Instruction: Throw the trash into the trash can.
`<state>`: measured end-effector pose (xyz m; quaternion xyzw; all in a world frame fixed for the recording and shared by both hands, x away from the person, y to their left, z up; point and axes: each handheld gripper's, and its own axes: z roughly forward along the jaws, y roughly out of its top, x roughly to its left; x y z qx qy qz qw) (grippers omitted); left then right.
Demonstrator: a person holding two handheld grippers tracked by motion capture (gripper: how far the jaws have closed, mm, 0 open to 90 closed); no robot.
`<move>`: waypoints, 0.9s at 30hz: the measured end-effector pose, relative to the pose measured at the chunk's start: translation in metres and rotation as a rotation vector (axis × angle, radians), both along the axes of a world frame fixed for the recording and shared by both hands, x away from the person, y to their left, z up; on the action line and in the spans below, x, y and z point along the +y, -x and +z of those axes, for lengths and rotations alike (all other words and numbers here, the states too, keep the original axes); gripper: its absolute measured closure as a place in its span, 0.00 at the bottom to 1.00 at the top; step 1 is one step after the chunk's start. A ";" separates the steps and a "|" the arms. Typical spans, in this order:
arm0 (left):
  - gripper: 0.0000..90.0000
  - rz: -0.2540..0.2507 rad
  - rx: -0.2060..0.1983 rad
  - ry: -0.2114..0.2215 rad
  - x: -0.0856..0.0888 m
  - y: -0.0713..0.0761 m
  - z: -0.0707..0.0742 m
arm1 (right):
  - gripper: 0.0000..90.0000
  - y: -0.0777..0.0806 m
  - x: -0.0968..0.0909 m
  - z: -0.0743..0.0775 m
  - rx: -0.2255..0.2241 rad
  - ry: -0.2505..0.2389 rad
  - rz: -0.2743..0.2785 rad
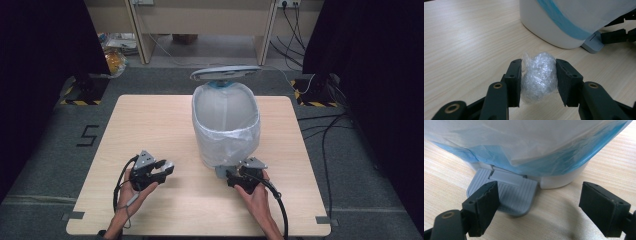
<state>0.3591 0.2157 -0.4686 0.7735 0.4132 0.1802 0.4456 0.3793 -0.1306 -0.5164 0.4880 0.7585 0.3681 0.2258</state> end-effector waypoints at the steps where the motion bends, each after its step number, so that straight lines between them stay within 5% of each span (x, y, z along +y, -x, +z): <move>1: 0.64 -0.001 0.001 0.002 0.000 0.000 0.001 | 0.18 0.000 0.000 0.000 -0.002 -0.001 -0.001; 27: 0.64 -0.051 -0.050 0.055 -0.016 -0.024 0.055 | 0.18 -0.001 -0.001 0.000 0.002 -0.003 0.000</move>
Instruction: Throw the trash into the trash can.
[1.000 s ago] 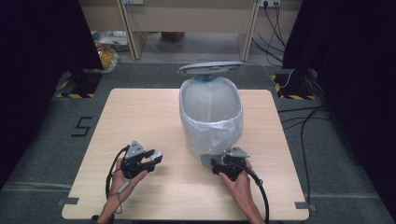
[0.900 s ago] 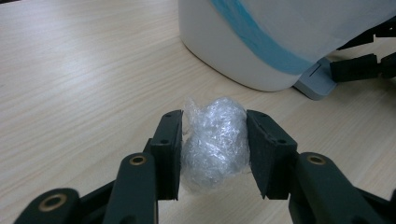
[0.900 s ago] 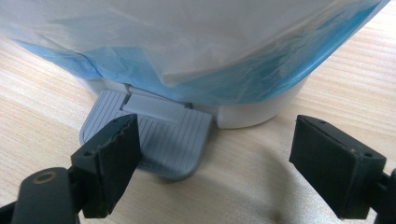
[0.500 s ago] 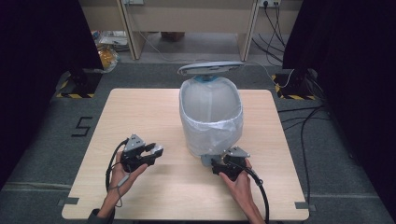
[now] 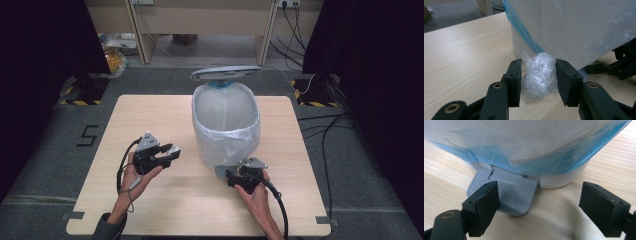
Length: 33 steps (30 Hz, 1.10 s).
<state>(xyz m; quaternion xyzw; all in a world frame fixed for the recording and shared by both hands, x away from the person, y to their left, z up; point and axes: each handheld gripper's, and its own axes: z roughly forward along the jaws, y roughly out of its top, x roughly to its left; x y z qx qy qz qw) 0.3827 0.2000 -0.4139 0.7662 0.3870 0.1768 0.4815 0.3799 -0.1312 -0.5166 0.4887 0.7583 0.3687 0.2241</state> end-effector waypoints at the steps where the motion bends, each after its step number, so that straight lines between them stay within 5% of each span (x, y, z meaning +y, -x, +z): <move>1: 0.64 0.000 -0.004 0.003 0.000 -0.001 0.003 | 0.18 0.000 0.000 0.000 0.000 0.000 0.000; 11: 0.64 0.002 -0.056 0.020 0.006 -0.008 0.036 | 0.18 0.000 0.000 0.000 0.001 -0.002 0.000; 33: 0.64 0.006 -0.094 0.042 0.011 -0.023 0.069 | 0.18 0.000 0.000 0.000 -0.001 0.003 0.001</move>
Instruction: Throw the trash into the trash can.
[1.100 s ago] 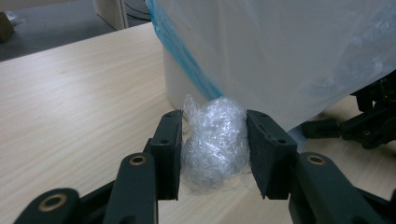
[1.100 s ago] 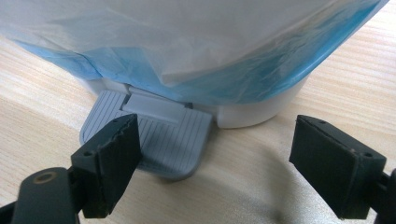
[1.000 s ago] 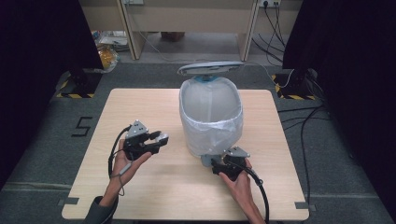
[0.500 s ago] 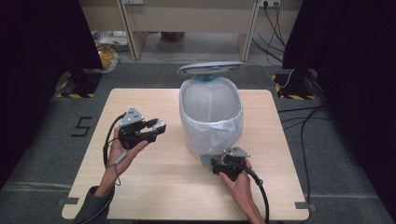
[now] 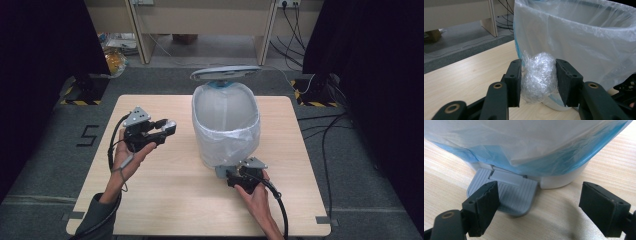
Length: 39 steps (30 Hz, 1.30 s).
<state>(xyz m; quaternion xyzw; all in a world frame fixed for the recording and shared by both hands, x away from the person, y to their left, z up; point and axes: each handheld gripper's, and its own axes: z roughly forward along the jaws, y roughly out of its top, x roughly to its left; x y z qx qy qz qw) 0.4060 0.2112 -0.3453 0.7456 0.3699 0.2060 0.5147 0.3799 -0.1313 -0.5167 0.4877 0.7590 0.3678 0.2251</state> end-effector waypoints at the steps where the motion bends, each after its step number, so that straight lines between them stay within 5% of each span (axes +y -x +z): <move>1: 0.64 0.001 -0.001 0.001 0.000 -0.001 0.001 | 0.18 0.000 0.000 0.000 0.001 -0.001 0.001; 39: 0.64 -0.036 -0.058 0.024 -0.022 -0.015 0.055 | 0.18 -0.001 -0.001 0.000 0.006 -0.005 0.004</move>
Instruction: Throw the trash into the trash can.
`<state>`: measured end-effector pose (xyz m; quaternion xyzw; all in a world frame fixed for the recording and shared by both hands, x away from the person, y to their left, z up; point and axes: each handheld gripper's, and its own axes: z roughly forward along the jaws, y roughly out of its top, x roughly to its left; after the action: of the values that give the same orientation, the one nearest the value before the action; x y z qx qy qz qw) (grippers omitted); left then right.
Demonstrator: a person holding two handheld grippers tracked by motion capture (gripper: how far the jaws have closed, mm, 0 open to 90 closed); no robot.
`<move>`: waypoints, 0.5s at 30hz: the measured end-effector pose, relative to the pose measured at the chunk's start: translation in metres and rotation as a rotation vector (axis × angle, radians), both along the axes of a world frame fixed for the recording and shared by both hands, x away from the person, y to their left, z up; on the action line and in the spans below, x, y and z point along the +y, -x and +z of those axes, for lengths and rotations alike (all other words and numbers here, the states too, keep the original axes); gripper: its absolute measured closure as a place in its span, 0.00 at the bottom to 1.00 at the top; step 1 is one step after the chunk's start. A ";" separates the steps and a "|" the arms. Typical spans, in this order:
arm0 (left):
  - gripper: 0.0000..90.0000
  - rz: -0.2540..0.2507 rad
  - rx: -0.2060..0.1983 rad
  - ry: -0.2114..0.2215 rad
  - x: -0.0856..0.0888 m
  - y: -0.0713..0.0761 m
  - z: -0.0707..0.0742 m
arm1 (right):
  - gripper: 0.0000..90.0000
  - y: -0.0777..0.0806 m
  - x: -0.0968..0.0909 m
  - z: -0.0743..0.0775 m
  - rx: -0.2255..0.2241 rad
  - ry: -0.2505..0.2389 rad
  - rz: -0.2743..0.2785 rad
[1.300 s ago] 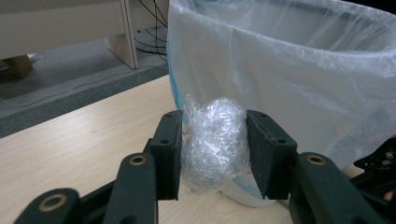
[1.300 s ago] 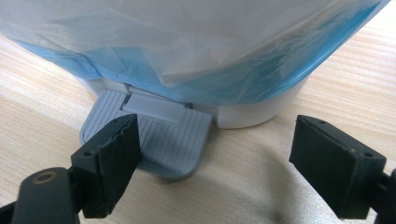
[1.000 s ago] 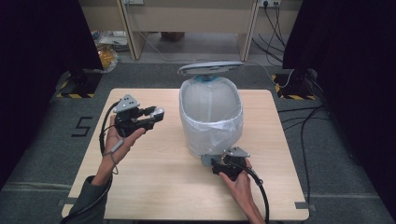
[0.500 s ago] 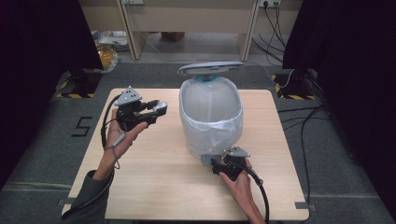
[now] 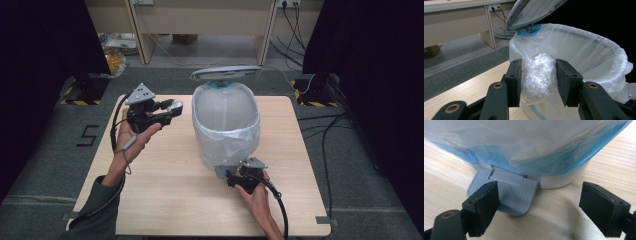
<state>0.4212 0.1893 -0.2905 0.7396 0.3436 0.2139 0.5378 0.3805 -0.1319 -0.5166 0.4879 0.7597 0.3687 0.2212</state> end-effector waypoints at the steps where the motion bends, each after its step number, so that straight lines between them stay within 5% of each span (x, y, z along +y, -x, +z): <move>1: 0.64 -0.002 -0.001 -0.001 -0.001 0.000 0.001 | 0.18 0.000 0.000 0.000 0.002 -0.005 0.000; 15: 0.64 -0.035 -0.002 0.012 -0.022 -0.008 0.009 | 0.18 0.000 0.000 0.000 -0.002 0.001 0.001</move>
<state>0.4288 0.1675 -0.2814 0.7421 0.3313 0.2032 0.5461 0.3805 -0.1319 -0.5167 0.4871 0.7598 0.3688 0.2222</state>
